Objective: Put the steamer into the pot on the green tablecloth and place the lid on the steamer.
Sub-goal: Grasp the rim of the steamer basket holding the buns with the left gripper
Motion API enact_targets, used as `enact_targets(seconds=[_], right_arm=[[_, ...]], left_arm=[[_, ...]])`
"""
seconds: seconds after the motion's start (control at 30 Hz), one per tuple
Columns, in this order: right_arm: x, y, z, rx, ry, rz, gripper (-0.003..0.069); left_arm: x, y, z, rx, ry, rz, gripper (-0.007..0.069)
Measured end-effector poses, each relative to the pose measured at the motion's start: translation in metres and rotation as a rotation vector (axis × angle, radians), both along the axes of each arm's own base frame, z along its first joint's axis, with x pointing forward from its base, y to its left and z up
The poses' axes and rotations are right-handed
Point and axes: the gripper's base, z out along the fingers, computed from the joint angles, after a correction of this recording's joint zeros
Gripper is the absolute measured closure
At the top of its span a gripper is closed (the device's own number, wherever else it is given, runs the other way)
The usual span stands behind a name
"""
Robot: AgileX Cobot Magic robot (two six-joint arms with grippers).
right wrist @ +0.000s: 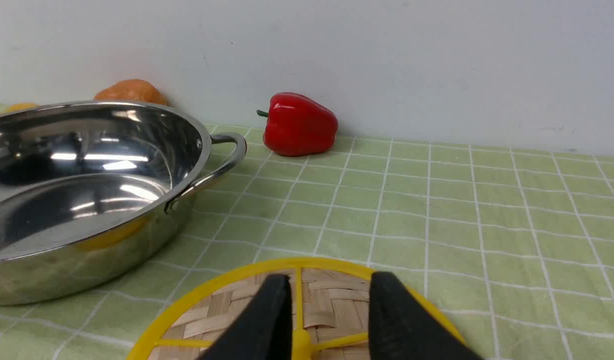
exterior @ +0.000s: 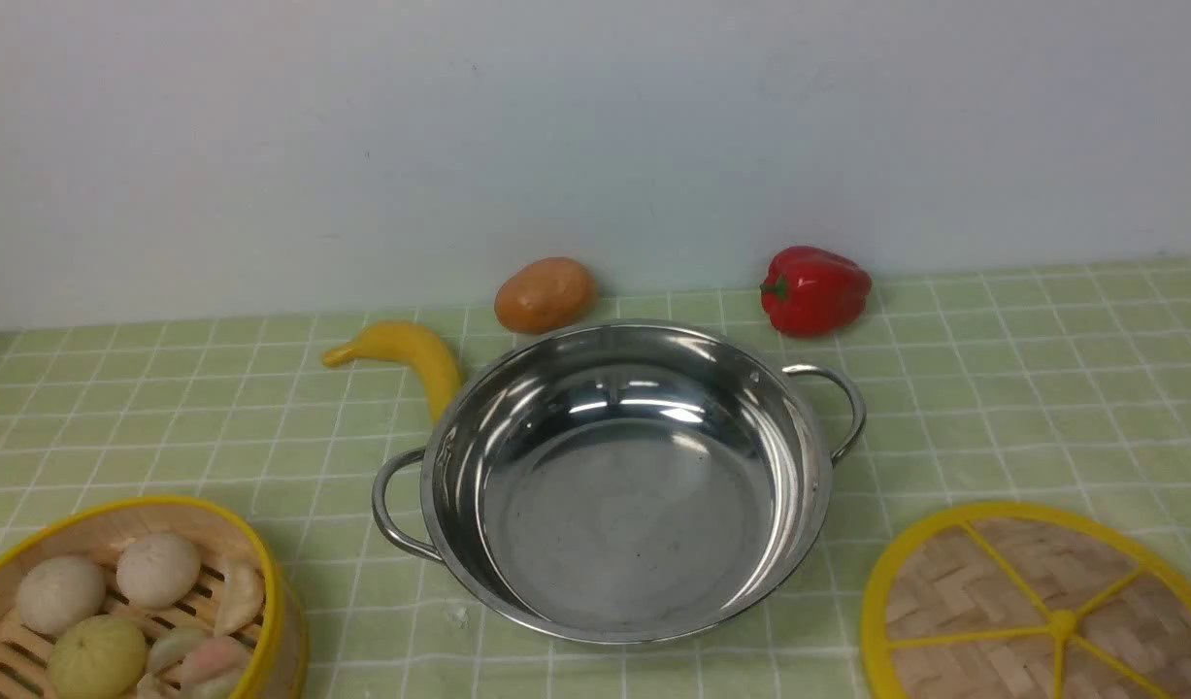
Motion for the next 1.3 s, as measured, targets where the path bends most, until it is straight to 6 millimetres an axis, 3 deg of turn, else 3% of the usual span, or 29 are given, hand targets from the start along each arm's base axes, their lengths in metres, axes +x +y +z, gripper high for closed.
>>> enact_targets(seconds=[1.03,1.13,1.2,1.3], right_arm=[[0.000,0.000,0.000,0.000,0.000,0.000,0.0416],[0.000,0.000,0.000,0.000,0.000,0.000,0.0416],[0.000,0.000,0.000,0.000,0.000,0.000,0.0416],[0.000,0.000,0.000,0.000,0.000,0.000,0.0416]], left_arm=[[0.000,0.000,0.001,-0.011,-0.008,0.001,0.0382],[0.001,-0.002,0.005,-0.146,-0.057,0.011,0.0382],[0.002,-0.004,0.010,-0.338,-0.119,0.028,0.0382],[0.003,-0.004,0.015,-0.447,-0.163,0.038,0.0382]])
